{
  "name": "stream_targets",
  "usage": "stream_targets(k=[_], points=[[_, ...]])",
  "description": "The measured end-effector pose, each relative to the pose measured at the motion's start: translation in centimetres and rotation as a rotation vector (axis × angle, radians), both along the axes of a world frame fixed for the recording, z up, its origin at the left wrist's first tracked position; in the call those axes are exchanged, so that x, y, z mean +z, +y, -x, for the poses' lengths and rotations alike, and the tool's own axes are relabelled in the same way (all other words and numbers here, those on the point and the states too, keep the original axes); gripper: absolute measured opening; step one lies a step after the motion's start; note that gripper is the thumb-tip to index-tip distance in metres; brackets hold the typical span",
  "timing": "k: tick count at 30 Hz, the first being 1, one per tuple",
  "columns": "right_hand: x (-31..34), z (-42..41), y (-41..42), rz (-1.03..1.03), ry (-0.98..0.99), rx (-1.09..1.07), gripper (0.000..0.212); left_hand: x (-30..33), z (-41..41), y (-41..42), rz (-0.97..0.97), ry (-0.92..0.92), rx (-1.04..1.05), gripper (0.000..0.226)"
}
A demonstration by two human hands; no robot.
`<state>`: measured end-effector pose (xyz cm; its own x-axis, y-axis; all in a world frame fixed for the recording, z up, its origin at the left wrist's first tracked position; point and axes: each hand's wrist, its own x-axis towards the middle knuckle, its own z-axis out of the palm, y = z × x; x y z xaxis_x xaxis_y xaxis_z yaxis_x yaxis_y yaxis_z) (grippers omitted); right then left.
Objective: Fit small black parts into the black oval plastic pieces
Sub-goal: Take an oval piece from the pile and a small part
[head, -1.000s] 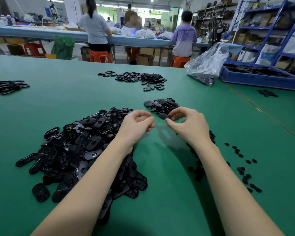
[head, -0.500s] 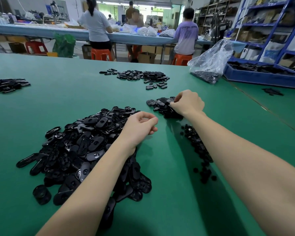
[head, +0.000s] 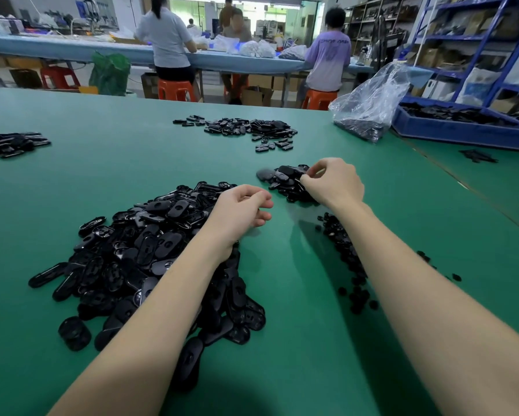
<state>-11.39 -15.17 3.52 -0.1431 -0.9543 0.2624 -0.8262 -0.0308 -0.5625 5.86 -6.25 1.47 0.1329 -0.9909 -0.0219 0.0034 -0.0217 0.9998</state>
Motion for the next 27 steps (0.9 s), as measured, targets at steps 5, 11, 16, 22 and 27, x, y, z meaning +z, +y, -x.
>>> stream_targets(k=[5,11,16,22,27], points=[[-1.5,0.6,5.2,-0.068,-0.045,0.092,0.008,0.6,-1.0,0.2,0.081,-0.252,0.007,0.021],[-2.5,0.8,7.5,-0.101,-0.069,0.127,0.008,0.6,-3.1,0.8,0.163,-1.256,0.055,0.026],[-2.7,0.9,7.9,-0.116,-0.071,0.14,0.008,-0.1,-2.9,1.1,0.029,-1.464,-0.001,0.044],[-2.7,0.9,8.0,-0.133,-0.085,0.153,0.008,0.1,-2.5,1.4,0.074,-1.345,0.063,0.031],[-2.8,1.1,7.9,-0.162,-0.08,0.179,0.009,0.2,-2.2,1.5,0.146,-1.3,0.098,0.03]])
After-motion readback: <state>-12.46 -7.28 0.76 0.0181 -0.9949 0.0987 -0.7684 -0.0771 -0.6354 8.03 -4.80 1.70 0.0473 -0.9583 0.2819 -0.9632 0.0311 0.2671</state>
